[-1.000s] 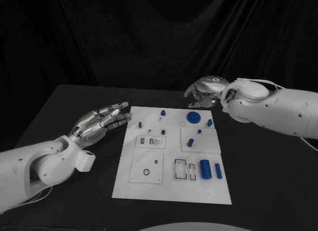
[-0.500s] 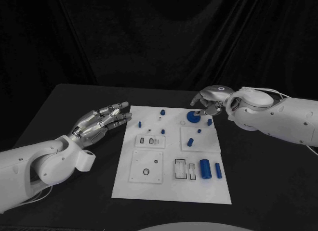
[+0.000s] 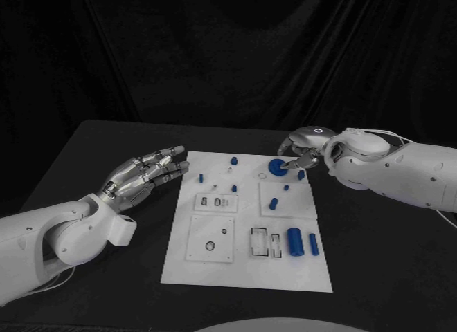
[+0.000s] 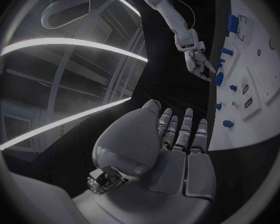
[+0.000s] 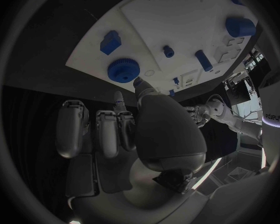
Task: Assemble the parts on the task board
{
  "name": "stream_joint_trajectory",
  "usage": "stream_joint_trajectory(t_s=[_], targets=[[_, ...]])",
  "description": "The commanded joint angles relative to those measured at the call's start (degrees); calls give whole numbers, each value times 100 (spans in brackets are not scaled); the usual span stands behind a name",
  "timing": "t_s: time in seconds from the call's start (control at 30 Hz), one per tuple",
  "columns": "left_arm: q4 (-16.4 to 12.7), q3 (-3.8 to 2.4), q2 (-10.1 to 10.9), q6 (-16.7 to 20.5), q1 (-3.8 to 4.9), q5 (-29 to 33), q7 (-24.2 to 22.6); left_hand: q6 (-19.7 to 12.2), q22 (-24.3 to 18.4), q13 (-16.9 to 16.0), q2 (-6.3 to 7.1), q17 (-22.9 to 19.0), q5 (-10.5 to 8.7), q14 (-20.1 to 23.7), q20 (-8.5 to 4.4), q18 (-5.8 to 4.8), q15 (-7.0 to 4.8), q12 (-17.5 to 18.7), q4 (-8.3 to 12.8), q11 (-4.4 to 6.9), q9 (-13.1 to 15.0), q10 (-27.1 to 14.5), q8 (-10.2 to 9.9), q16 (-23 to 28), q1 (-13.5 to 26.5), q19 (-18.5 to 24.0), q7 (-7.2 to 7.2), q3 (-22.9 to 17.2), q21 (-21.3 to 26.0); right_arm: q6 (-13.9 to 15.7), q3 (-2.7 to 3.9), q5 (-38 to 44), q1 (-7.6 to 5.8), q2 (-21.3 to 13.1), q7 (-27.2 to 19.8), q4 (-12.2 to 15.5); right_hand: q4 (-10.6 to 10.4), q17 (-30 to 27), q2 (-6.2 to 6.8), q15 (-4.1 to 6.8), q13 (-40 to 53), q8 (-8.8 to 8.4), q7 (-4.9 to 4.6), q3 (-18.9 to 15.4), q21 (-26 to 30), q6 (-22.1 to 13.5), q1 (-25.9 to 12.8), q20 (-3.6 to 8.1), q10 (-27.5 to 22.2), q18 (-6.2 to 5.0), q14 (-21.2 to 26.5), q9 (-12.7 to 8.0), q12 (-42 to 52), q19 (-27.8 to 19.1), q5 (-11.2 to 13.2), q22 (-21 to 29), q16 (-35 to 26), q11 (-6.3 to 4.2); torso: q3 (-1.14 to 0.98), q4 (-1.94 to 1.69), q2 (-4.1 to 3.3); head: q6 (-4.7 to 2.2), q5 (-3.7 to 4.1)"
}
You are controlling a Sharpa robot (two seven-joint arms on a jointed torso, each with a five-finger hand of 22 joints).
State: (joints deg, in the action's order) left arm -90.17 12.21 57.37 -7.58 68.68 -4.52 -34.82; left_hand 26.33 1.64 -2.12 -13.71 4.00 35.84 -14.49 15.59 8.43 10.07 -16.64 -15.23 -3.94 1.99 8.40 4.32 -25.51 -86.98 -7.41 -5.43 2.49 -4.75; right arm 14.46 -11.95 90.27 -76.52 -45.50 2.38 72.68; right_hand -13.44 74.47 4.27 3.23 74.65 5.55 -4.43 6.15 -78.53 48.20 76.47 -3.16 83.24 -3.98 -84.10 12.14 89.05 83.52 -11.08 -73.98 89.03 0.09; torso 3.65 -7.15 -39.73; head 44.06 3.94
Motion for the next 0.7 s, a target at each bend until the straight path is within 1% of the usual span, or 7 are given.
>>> stream_joint_trajectory(t_s=[0.03, 0.17, 0.4, 0.7], targets=[[-4, -5, -11, -81, -4, 2, -56, 42, 13, -55, -27, -45, 101, 67, 37, 152, 13, -54, 52, -62, 103, -12, 58, -62, -89, 12, -14, -243, 62, -54, 3, 2, 21, 22, 194, -29, -13, 1553, 37, 19, 1535, 3, -7, -186, -177, -38, -57, 22, 676, 152, -590, -7, 95, 113, -73, -1165, 97, -36, 4, 1, 6, 5, -4], [3, -4, -16, -87, -4, 2, -54, 42, 13, -55, -27, -45, 101, 67, 37, 152, 13, -54, 52, -62, 103, -12, 58, -62, -89, 12, -14, -243, 62, -47, 3, 3, 29, 54, 202, -56, -3, 1553, 43, 20, 1535, -2, -7, -184, -200, -47, -43, 22, 676, 157, -590, -7, 95, 123, -74, -1180, 97, -35, 5, 1, 6, 7, -3], [7, -4, -24, -101, -6, 2, -47, 38, 13, -54, -25, -44, 106, 68, 38, 150, 17, -52, 53, -61, 102, -17, 57, -63, -91, 15, -15, -261, 64, -28, 3, 3, 63, 105, 211, -118, 17, 1553, 57, 21, 1535, -7, -8, -182, -223, -56, -17, 23, 676, 162, -590, -6, 95, 133, -60, -1196, 97, -36, 2, 2, 4, 5, 2], [7, -4, -7, -109, -7, 2, -40, 38, 13, -54, -25, -44, 106, 68, 38, 150, 17, -52, 53, -61, 102, -17, 57, -63, -91, 15, -15, -261, 64, -73, 3, 3, 116, 183, 221, -207, 7, 1553, 79, 19, 1535, 25, -19, -198, -388, 2, -33, 22, 676, 200, -590, 22, 95, 221, 59, -1284, 97, -30, 4, 3, -1, 12, 0]])
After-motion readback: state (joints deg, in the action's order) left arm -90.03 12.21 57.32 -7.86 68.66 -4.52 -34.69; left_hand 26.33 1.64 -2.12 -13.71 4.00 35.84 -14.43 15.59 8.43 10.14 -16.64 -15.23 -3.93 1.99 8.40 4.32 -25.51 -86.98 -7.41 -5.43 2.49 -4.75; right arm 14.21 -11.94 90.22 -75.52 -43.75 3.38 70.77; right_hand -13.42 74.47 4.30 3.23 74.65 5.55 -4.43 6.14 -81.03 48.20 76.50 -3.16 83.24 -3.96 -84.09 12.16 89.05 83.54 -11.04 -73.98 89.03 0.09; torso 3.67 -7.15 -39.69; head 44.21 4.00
